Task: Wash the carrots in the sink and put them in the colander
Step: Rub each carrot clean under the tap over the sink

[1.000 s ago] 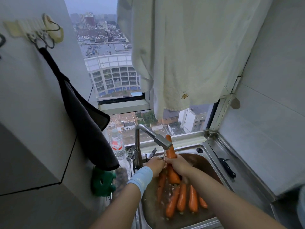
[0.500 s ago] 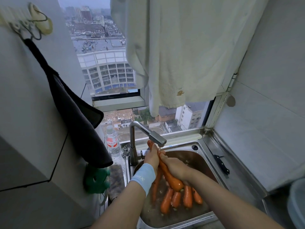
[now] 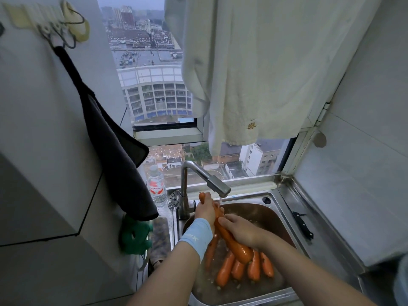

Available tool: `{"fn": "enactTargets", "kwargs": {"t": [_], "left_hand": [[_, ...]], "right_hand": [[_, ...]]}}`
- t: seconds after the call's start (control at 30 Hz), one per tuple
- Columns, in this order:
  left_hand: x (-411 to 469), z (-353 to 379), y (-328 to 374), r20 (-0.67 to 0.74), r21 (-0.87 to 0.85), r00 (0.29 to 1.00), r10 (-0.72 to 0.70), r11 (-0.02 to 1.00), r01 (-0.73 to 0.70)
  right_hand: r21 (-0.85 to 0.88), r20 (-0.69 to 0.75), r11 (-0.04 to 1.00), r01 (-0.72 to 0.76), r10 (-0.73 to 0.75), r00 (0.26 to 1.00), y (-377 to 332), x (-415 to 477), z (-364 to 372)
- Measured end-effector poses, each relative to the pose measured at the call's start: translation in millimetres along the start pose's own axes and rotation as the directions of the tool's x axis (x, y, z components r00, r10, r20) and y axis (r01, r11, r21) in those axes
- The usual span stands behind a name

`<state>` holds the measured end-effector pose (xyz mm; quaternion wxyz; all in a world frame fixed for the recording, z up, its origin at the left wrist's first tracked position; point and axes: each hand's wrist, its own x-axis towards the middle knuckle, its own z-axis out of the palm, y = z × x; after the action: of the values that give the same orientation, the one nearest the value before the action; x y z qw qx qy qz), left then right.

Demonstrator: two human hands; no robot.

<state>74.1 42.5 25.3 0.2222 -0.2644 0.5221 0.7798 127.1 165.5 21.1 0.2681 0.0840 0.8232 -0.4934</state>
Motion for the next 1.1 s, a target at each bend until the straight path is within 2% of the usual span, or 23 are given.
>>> {"fn": "enactTargets", "kwargs": {"t": [0.13,0.3,0.37,0.47,0.53,0.6,0.73,0.87,1.0,1.1], "left_hand": [[-2.5,4.7,7.0,-0.011,-0.122,0.998,-0.069,0.99,0.067],[-4.3,-2.9,8.5,0.082,-0.254,0.996,0.029,0.967,-0.007],[-0.7,-4.8,8.5,0.066,-0.287,0.998,0.015,0.958,0.004],[-0.2,-2.6,14.2,0.02,-0.399,0.997,-0.077,0.914,0.079],[-2.0,-1.5,17.3,0.039,-0.478,0.995,-0.089,0.873,0.097],[-3.2,-2.0,16.3,0.074,-0.428,0.996,-0.055,0.9,0.082],[1.3,-6.2,11.5,0.152,-0.191,0.988,0.032,0.982,-0.003],[2.8,1.1,12.1,0.079,0.001,0.994,0.082,0.997,-0.082],[2.1,14.1,18.7,0.01,-0.101,0.999,-0.036,0.994,0.037],[4.1,10.7,15.3,0.049,-0.18,0.997,-0.059,0.981,0.067]], "right_hand": [[0.03,-0.039,0.999,0.018,-0.017,0.999,-2.7,-0.2,-5.4],[0.057,-0.049,0.998,0.034,-0.031,0.998,6.6,4.1,-18.3],[0.018,-0.051,0.998,0.059,-0.058,0.997,9.2,5.5,-19.6],[-0.161,-0.092,0.976,0.145,-0.161,0.983,9.1,9.3,-20.8],[-0.156,-0.11,0.969,0.191,-0.209,0.972,8.9,13.1,-22.4],[-0.069,-0.107,0.978,0.196,-0.202,0.973,8.2,16.5,-23.6],[0.125,-0.059,0.982,0.14,-0.133,0.989,8.1,20.6,-20.0],[0.201,-0.06,0.975,0.093,-0.083,0.995,5.7,20.3,-11.6],[0.09,-0.053,0.99,0.107,-0.102,0.993,9.7,18.9,-14.0],[0.091,-0.007,0.994,0.066,-0.065,0.998,15.8,16.7,-23.3]]}}
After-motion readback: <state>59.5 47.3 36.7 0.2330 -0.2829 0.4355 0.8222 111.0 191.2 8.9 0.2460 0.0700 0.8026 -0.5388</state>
